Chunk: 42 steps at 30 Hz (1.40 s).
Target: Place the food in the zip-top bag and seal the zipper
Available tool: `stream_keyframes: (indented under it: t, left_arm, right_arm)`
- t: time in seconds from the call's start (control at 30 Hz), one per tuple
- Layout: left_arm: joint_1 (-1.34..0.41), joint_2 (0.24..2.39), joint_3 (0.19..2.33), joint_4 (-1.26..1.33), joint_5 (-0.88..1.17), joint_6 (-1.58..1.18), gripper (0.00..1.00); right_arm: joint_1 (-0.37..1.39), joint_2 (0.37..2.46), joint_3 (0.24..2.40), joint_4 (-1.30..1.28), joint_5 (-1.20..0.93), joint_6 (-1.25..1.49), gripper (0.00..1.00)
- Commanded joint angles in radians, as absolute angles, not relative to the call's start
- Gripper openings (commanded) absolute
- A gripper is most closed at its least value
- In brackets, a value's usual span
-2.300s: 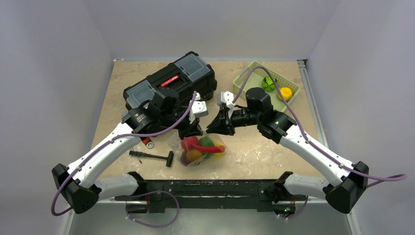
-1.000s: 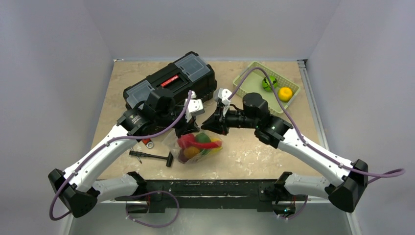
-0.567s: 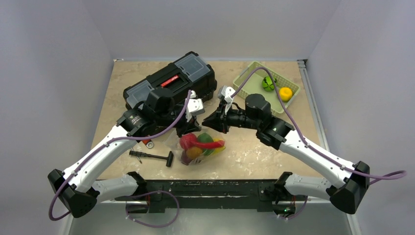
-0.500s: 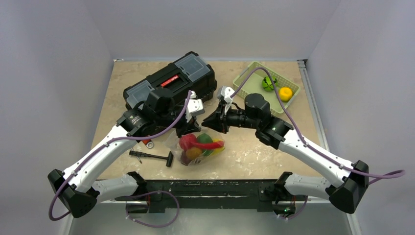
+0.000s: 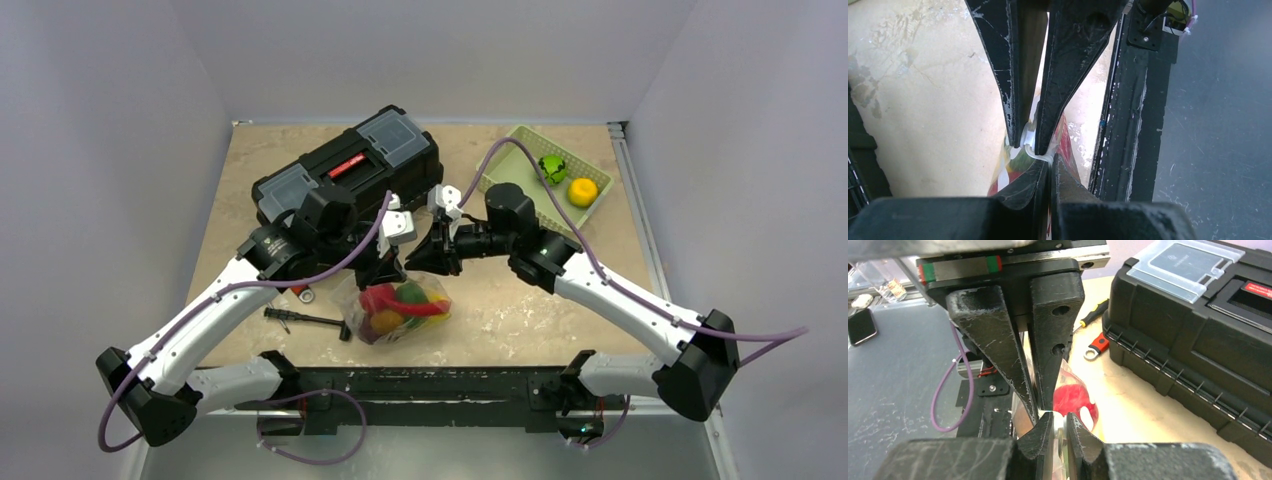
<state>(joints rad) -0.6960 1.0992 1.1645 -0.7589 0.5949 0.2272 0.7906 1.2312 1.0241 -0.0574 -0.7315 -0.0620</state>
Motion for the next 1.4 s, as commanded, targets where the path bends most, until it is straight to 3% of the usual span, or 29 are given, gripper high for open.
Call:
stream_keyframes:
  t: [0.0, 0.4, 0.83, 1.03, 1.13, 1.23, 1.37]
  left_arm:
    - [-0.703, 1.071, 1.189, -0.607, 0.65, 0.232, 0.0]
    - [-0.703, 1.069, 1.189, -0.616, 0.619, 0.238, 0.0]
    - [-0.703, 1.069, 1.187, -0.61, 0.649, 0.235, 0.0]
    - [-0.703, 1.072, 1.187, -0.607, 0.656, 0.235, 0.0]
    - [-0.702, 1.073, 1.187, -0.609, 0.647, 0.235, 0.0]
    - [-0.701, 1.068, 1.188, -0.607, 0.634, 0.235, 0.0]
    - [-0.696, 1.062, 1.186, -0.602, 0.635, 0.231, 0.0]
  right_arm:
    - [0.808, 1.21, 1.04, -0.083, -0.826, -0.086, 0.11]
    - [0.792, 1.116, 0.98, -0.059, -0.876, -0.046, 0.15]
    - [0.793, 1.179, 0.985, 0.025, -0.719, -0.011, 0.19]
    - [0.796, 1.201, 0.987, 0.082, -0.797, 0.028, 0.21]
    - [0.795, 1.184, 0.984, 0.062, -0.852, 0.019, 0.27]
    - [0.756, 1.14, 0.954, 0.035, -0.852, 0.034, 0.41]
    - [0.672, 1.091, 0.881, 0.06, -0.901, 0.072, 0.44]
